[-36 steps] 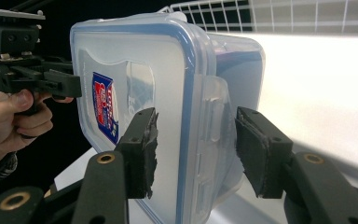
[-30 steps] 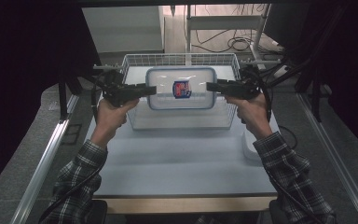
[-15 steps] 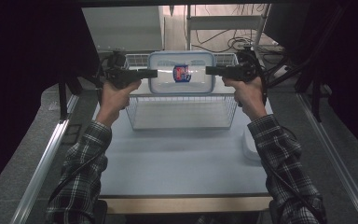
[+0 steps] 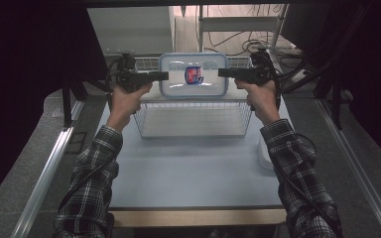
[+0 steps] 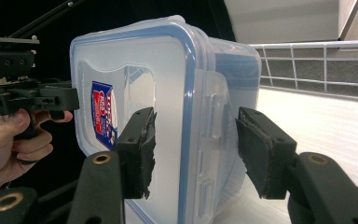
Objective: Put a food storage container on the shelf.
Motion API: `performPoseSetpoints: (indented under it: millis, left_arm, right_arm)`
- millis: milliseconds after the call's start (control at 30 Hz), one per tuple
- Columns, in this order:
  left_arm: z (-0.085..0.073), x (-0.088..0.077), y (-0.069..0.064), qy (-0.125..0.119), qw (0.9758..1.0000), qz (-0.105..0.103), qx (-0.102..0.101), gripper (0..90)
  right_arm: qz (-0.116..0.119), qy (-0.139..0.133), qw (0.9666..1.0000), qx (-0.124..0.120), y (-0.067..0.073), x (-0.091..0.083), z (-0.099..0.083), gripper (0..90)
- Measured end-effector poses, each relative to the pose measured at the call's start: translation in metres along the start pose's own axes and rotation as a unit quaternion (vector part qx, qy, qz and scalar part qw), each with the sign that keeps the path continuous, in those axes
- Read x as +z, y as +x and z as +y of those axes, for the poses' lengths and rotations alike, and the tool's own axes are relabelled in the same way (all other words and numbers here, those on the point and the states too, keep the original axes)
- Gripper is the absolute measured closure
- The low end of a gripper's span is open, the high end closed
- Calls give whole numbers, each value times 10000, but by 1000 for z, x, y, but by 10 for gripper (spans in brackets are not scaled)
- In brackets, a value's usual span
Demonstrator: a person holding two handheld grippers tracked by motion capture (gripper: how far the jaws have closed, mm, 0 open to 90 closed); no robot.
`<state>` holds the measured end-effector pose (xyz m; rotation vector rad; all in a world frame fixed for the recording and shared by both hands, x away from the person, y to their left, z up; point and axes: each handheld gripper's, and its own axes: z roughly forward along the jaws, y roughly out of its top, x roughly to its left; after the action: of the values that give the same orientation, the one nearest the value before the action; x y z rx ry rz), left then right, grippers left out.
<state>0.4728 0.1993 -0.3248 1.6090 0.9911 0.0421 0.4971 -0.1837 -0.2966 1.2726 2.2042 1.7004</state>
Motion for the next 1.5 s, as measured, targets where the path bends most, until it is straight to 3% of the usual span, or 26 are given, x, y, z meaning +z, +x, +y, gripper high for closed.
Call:
performPoseSetpoints:
  millis: [200,267,333,400,467,600,700,900,1033,1233,1500]
  left_arm:
    - [2,1,1,25,9999,87,89,488]
    - [2,2,0,70,9997,215,102,486]
    - [1,5,-1,166,9989,349,248,526]
    - [-1,10,-1,253,9983,465,243,516]
    - [-3,13,4,230,9991,337,80,493]
    - [-5,13,5,201,9994,265,20,495]
    - [-5,13,4,232,9993,303,30,493]
    - [-3,13,-2,246,9983,498,183,466]
    - [1,15,-5,133,9968,753,234,440]
    - [5,14,-5,77,9964,834,147,434]
    - [4,11,-7,101,9959,867,248,432]
  right_arm:
    - [-32,-11,10000,-13,0,1,-1,471]
    - [-20,6,10000,4,0,1,-2,467]
    - [-34,56,10000,-34,-1,2,-3,453]
    - [-148,97,9998,-82,0,4,-4,421]
    - [-175,100,9998,24,-3,6,-5,410]
    - [-150,62,9998,150,-8,8,-4,405]
    - [-231,120,9996,98,-8,9,-1,395]
    - [-813,95,9960,-347,2,12,3,393]
    - [-931,52,9948,-409,3,16,5,436]
    - [-1003,-40,9941,-411,0,24,8,500]
    - [-1090,19,9924,-566,6,25,8,542]
